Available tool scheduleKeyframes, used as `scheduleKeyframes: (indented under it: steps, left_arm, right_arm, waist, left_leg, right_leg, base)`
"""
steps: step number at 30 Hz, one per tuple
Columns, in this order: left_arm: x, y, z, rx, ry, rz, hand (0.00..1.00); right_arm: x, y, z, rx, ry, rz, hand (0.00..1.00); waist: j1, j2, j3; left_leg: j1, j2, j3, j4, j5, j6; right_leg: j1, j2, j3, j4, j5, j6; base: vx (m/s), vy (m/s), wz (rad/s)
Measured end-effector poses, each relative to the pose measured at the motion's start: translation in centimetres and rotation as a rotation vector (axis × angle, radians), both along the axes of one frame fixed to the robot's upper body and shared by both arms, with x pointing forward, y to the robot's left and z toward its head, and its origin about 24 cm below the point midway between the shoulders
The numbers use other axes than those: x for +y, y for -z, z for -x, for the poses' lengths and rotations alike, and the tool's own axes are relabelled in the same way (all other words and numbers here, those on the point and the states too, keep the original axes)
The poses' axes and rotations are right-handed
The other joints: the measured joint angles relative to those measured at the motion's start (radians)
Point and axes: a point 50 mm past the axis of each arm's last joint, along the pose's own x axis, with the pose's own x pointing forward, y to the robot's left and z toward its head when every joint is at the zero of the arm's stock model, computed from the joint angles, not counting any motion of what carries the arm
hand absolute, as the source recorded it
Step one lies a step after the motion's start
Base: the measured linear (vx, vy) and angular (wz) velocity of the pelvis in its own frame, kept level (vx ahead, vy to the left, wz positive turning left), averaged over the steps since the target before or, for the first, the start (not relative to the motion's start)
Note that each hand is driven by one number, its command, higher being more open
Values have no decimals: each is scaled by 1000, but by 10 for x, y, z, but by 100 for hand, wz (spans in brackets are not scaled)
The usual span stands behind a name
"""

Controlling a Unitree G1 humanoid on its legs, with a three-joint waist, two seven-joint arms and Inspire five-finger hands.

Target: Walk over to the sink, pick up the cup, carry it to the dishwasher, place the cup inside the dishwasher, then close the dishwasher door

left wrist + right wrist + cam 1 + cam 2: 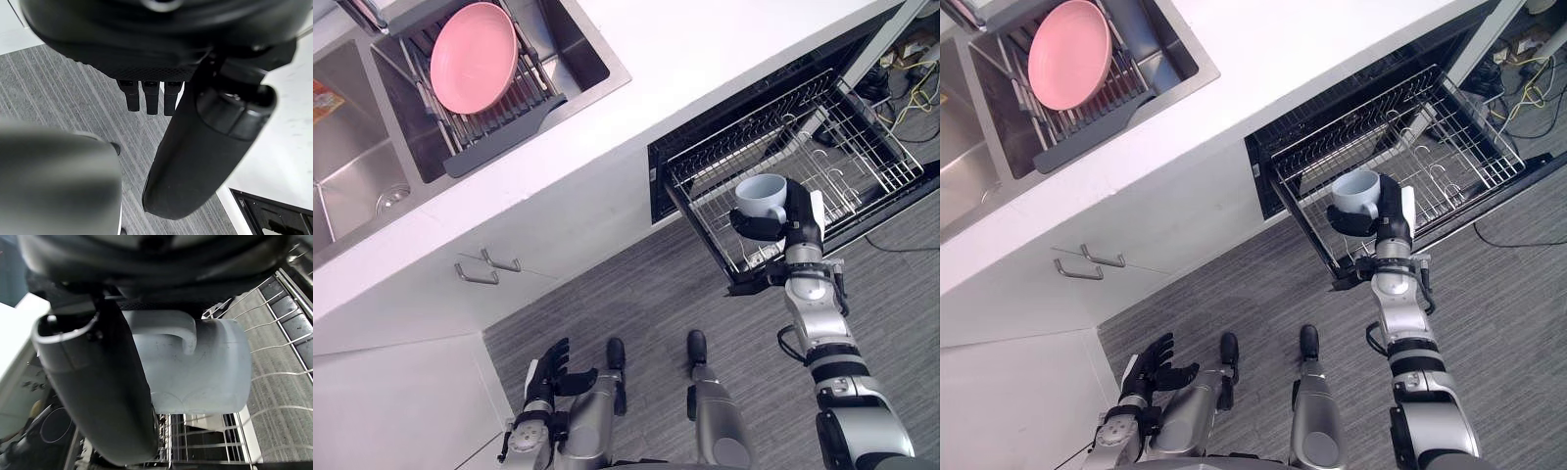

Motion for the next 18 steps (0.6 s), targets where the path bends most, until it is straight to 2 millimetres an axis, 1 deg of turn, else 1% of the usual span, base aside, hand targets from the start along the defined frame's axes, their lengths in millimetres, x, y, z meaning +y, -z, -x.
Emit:
scheduleKeyframes:
  steps: [9,10,14,18]
  left_arm:
    - [-5,-5,-10,-39,-14,15,90]
    - [-7,-5,-11,-43,-6,14,90]
    - [-8,-7,-13,-51,-1,16,90]
    - [-8,-7,-14,-52,-1,16,90]
  right_arm:
    - [-1,0,-10,40,32,-17,30]
    - [0,0,-12,43,33,-22,90]
    - [3,4,-12,57,32,-34,90]
    - [10,14,-13,90,27,-61,90]
  waist:
    - [8,-3,11]
    - [9,-3,12]
    - [11,-4,12]
    - [11,-4,12]
  left_leg:
    - [1,-8,-7,-30,12,3]
    - [0,-10,-9,-33,14,3]
    - [-8,-11,-20,-46,26,1]
    - [-8,-10,-26,-52,32,1]
  right_leg:
    - [-4,-8,-18,-6,1,0]
    - [-6,-10,-19,-6,1,0]
    - [-15,-11,-28,-5,2,0]
    - [-15,-9,-32,-6,3,-1]
  base:
    - [30,4,4]
    - [-21,12,4]
    - [-18,-8,8]
    - [-1,-9,3]
